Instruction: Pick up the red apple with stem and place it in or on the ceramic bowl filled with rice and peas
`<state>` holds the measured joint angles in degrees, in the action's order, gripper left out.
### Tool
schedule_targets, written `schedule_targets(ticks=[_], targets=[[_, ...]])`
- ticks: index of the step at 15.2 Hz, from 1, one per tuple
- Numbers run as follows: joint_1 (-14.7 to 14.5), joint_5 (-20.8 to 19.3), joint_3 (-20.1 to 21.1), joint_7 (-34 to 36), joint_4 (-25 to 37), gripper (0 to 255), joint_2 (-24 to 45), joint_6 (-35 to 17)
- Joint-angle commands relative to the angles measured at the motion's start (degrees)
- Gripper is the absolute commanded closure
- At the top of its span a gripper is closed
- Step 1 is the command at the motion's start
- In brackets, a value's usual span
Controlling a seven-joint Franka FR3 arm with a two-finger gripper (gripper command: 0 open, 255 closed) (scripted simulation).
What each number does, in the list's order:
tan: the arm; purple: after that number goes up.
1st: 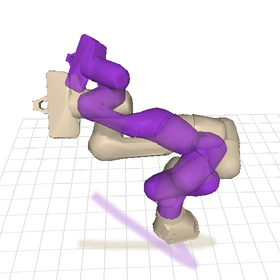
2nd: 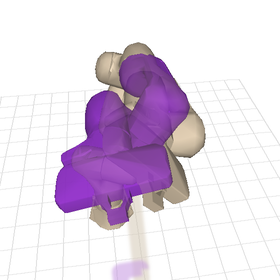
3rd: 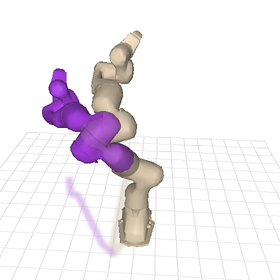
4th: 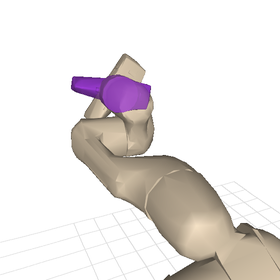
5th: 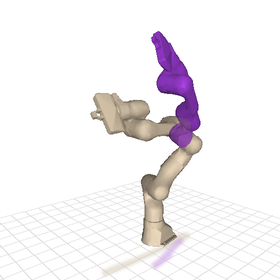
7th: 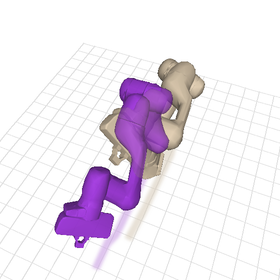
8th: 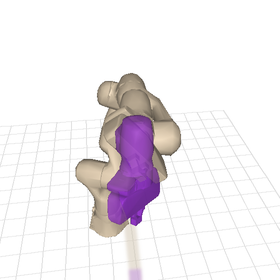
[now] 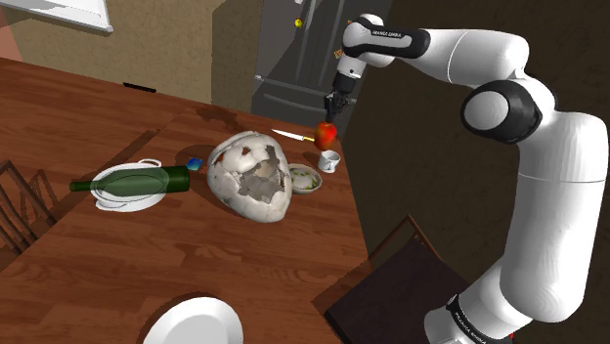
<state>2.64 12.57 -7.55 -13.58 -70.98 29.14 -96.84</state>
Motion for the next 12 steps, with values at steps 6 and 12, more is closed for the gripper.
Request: schedule_targets(ticks=[6, 12], targets=[[-2.3, -0.01, 1.06, 4.32, 7.98, 255, 4.29, 3.06], [-2.64, 0.08, 1.05, 3.54, 2.57, 255, 3.8, -1.79]])
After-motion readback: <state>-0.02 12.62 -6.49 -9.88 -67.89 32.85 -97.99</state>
